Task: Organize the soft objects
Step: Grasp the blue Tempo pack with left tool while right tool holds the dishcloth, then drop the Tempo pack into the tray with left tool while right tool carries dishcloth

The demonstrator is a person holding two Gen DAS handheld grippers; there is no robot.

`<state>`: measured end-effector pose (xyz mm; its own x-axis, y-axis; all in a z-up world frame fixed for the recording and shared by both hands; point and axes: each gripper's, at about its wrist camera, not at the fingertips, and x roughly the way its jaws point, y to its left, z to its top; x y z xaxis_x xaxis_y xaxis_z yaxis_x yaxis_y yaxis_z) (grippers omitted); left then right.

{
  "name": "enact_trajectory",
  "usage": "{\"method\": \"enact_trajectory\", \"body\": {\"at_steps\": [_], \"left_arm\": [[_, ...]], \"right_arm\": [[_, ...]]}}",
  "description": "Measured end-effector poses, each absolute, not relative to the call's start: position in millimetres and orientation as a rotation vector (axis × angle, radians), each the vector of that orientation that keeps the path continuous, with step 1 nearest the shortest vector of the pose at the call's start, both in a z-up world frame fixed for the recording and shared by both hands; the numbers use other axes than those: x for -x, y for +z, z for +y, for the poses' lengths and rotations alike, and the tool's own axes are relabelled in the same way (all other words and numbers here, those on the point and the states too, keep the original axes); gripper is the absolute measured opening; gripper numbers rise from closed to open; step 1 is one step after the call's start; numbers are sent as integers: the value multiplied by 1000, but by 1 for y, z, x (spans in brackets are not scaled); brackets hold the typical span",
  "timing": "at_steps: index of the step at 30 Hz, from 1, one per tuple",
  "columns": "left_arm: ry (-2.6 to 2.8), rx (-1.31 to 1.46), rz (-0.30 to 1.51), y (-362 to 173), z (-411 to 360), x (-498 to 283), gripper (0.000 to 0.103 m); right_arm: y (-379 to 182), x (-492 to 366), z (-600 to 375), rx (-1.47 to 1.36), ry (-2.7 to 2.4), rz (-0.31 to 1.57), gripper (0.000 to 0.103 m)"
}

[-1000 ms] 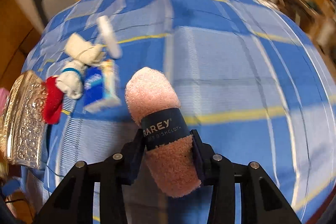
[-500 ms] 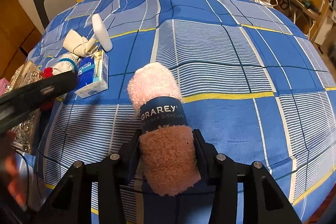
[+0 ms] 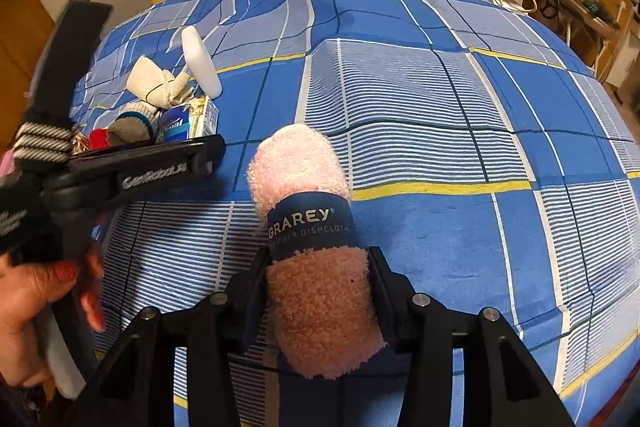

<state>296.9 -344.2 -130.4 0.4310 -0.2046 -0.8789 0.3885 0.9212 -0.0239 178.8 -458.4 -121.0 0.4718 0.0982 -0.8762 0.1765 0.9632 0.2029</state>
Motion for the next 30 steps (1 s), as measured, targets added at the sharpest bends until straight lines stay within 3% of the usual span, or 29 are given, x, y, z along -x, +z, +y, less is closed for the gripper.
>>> {"method": "enact_trajectory", "body": {"at_steps": [10,12,15,30], "left_arm": [[-524,-116,974,-94,-311,-244,62],[-540,-81,988,-93,-297,-232,62],[-562,-54,998,-93,-273,-211,62],[-675,-27,891,-57,-180,-119,61]], "right_arm": [[-121,-181,-449,-195,-51,1060,51],[-121,-181,-449,-182,-60,1060,43],[-121,-180,-453,-205,-61,1048,38],[-107,-165,-445,-380,3,975,37]]}}
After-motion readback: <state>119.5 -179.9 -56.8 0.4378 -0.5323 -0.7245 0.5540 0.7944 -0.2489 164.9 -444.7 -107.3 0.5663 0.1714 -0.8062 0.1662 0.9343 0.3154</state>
